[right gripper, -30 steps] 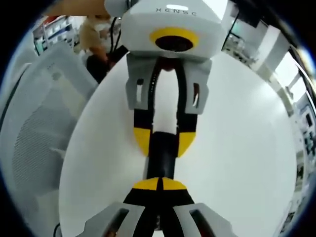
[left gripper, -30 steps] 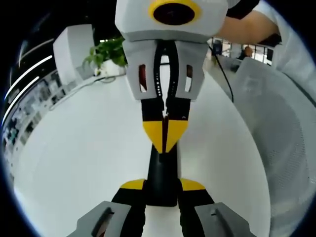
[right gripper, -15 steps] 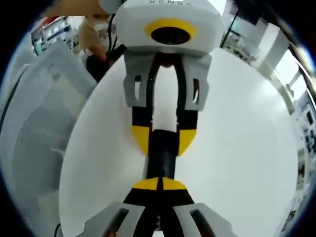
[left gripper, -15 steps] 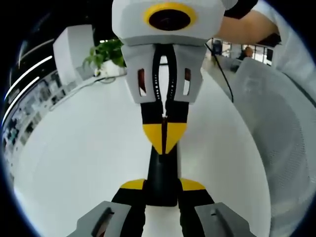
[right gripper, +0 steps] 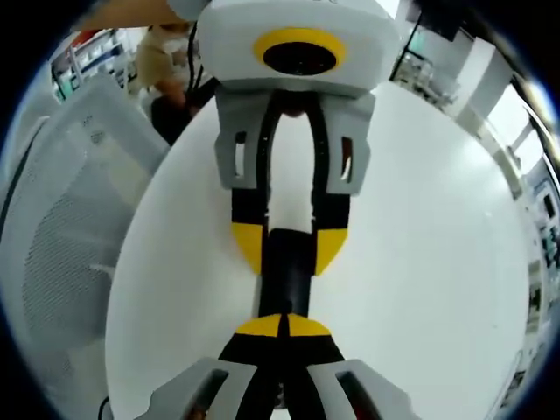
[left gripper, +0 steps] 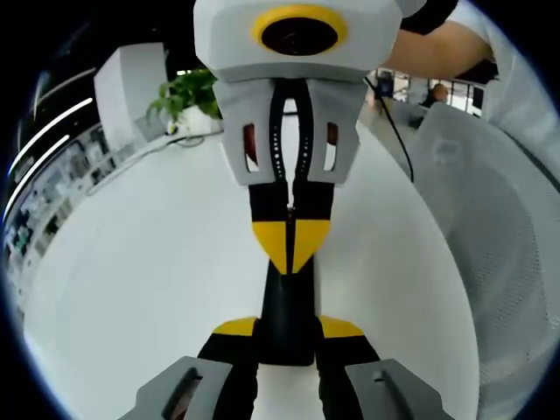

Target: Press the specified remote control buttons in sequence, fully releasing each button before pressing the next.

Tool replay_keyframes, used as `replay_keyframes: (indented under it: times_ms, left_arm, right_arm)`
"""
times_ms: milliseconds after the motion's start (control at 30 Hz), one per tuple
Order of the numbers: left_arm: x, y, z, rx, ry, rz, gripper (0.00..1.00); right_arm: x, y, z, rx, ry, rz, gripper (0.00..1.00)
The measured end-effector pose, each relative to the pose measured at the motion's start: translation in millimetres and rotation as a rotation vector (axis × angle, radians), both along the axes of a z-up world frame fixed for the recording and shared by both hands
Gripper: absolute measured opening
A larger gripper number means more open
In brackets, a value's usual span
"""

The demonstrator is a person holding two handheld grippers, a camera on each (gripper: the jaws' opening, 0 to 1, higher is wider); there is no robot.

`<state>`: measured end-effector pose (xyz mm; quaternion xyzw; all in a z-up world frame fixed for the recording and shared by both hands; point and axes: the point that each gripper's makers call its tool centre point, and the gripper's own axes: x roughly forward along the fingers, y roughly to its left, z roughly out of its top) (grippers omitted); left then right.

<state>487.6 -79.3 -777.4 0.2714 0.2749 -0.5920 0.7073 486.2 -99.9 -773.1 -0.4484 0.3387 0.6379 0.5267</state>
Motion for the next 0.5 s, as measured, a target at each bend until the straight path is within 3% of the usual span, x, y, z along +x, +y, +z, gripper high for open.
replay_keyframes:
  times_ms: [500]
  left_arm:
    - [-0.2,-0.5,0.1,0.013,0.001,0.000,0.24]
  right_arm:
    - [-0.8,-0.2,0.7,0.019,-0.016,-0.004,0.00]
